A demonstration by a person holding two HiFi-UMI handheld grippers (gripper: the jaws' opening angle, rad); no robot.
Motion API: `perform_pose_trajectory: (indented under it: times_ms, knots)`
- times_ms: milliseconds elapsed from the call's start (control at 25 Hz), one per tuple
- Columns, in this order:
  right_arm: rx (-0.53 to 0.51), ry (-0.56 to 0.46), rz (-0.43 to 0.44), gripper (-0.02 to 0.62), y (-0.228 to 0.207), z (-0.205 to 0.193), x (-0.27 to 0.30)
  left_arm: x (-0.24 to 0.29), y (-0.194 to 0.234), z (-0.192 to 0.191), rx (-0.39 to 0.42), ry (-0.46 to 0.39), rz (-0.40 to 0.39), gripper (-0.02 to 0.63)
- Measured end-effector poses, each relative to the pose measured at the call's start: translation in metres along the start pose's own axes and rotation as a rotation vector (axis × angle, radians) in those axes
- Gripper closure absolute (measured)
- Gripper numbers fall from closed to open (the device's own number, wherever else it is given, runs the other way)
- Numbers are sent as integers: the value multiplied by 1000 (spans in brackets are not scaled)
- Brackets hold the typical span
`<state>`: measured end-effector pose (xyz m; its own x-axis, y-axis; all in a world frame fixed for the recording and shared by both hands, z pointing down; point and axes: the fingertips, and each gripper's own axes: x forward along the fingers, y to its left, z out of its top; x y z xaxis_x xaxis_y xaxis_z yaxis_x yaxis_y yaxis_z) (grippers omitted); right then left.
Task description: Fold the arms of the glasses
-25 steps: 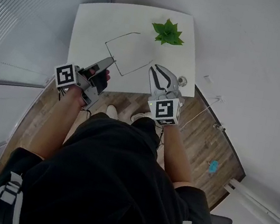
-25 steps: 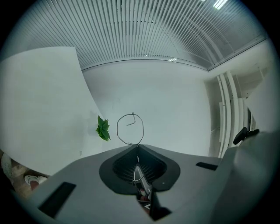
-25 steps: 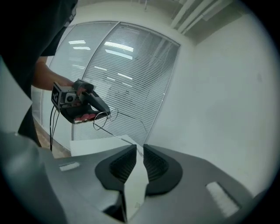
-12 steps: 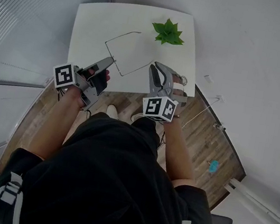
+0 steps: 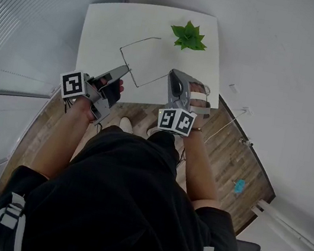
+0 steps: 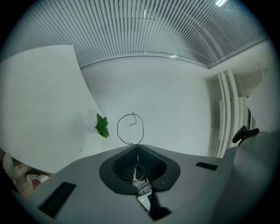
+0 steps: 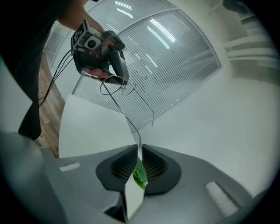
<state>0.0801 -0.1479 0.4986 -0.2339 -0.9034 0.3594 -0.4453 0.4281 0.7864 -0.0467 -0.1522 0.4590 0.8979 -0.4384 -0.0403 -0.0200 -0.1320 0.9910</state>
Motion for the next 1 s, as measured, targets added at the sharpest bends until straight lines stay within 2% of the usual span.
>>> perform_pose_trajectory:
  times_ms: [200, 1000]
  knots:
    - [-57, 1, 0, 551, 3, 1, 1, 1, 0, -1, -4, 11, -2, 594]
    - [-145, -19, -8, 558, 0, 11, 8, 10, -2, -16, -31, 109, -40, 594]
